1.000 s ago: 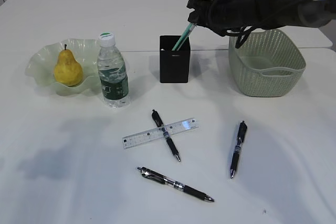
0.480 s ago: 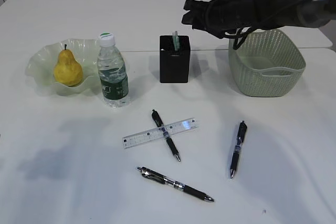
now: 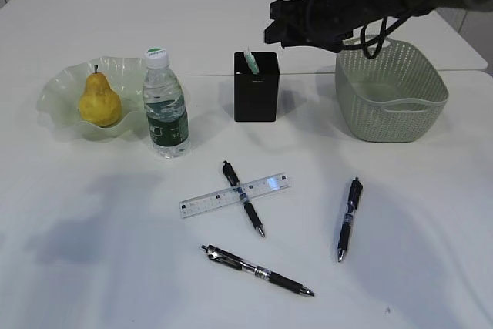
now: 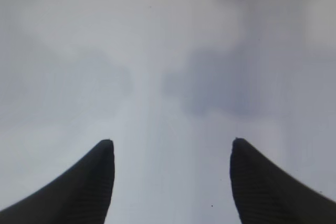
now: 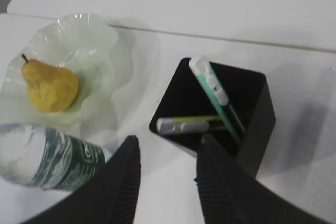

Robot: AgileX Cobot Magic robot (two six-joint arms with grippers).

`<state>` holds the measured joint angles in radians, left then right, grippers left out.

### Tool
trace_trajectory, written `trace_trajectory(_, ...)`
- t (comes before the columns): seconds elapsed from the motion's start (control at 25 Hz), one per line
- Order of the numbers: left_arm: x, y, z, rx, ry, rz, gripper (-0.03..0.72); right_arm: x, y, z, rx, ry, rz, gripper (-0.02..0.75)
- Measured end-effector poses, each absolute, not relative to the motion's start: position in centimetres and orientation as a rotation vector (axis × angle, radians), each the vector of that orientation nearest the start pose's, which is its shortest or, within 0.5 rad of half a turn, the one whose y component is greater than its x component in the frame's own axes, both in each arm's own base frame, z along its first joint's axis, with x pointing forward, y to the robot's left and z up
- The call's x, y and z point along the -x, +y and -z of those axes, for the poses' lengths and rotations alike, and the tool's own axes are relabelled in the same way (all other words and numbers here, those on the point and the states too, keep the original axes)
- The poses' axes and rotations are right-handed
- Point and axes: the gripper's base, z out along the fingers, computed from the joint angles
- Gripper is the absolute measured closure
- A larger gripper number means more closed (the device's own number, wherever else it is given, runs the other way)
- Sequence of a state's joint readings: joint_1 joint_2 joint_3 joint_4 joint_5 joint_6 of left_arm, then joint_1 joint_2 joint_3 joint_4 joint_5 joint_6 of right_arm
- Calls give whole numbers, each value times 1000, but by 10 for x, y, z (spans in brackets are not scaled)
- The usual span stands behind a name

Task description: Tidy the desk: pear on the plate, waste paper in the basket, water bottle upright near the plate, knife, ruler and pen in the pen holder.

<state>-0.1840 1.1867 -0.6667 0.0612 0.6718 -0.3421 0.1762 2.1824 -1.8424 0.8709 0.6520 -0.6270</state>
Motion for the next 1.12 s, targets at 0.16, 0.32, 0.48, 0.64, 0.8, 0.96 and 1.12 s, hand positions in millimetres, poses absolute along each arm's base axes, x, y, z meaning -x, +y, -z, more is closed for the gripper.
trace_trajectory(0.16,-205,-34,-233,157,2674,98,200,-468,126,-263,426,2340,-665,467)
trace_trajectory(0.32,-205,-34,-233,158,2676,97,200,-445,121,-287,556,2420,-615,466)
trace_trajectory(0.48,-204,-33,-233,141,2678,74,200,-424,117,-313,644,2446,-544,466)
trace_trajectory(0.64,-204,-32,-232,130,2680,58,200,-403,116,-341,668,2409,-517,466)
trace_trajectory(0.8,-204,-32,-232,130,2680,58,200,-380,113,-349,673,2419,-522,466)
trace_trajectory(0.96,-204,-32,-232,129,2680,58,203,-360,109,-345,686,2454,-520,466)
trace_trajectory(1.12,-204,-32,-232,129,2680,58,204,-342,122,-335,844,2476,-423,466)
